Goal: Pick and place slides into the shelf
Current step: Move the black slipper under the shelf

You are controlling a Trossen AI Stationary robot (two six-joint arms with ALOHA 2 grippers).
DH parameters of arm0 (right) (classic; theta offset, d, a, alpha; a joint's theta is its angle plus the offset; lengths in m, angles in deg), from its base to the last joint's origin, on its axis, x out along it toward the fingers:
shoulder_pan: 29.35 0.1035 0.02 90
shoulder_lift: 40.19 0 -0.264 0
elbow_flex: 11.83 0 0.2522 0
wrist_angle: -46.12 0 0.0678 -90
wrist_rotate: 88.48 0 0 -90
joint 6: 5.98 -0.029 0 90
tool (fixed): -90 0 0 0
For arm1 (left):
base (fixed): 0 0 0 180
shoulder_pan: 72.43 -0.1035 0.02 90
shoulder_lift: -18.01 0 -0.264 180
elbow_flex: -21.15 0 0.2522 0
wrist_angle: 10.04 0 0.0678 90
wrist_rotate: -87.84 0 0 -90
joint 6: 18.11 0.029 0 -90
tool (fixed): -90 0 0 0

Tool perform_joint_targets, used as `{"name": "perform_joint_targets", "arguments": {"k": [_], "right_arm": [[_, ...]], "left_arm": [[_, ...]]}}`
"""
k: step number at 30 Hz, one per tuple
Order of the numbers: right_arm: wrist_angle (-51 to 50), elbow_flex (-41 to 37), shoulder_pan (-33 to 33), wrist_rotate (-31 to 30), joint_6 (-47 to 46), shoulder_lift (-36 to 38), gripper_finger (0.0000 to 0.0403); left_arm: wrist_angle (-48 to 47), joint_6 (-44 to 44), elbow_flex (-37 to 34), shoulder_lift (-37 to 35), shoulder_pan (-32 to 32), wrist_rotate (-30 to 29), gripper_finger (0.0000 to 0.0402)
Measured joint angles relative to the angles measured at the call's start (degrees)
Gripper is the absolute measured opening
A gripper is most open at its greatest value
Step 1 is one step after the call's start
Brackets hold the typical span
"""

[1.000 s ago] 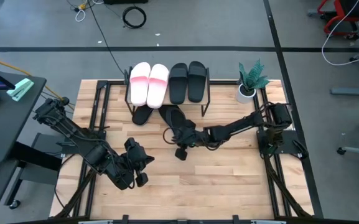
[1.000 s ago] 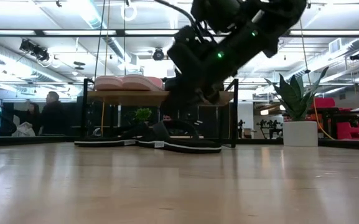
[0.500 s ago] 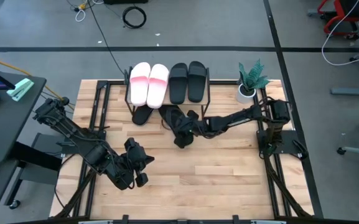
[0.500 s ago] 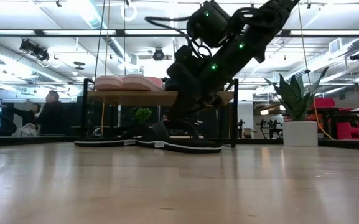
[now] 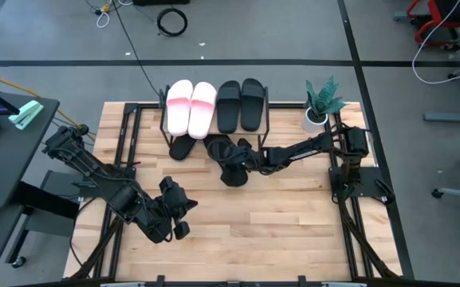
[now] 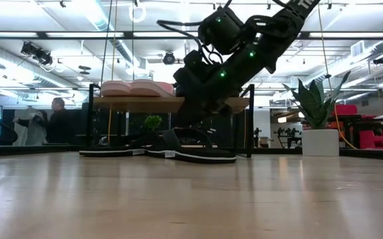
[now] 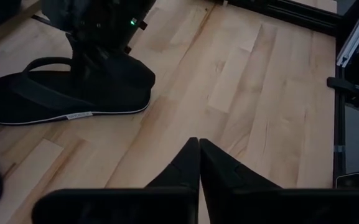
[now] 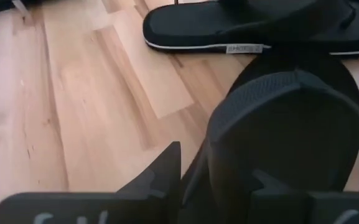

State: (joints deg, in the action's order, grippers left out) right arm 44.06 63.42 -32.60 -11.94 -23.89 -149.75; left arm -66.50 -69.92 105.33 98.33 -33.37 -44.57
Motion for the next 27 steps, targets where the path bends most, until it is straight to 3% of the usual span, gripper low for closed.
{"name": "perform_joint_targets", "arguments": {"k": [6,15,27], "right_arm": [[0.81,0.04,-0.39,-0.06,0.36,0.04,0.0087],[1.84,0.04,-0.75,-1.35,0.15,-0.06,0.0087],[8.22,0.01,-1.65,-4.63,1.14,-6.79,0.0087]], "left_arm": [[0.02,0.11,0.0,-0.02,-0.02,0.0,0.0025],[0.04,0.19,0.0,-0.02,-0.73,0.0,0.0006],[0.08,2.47,0.0,-0.02,-2.38,0.0,0.0025]]}}
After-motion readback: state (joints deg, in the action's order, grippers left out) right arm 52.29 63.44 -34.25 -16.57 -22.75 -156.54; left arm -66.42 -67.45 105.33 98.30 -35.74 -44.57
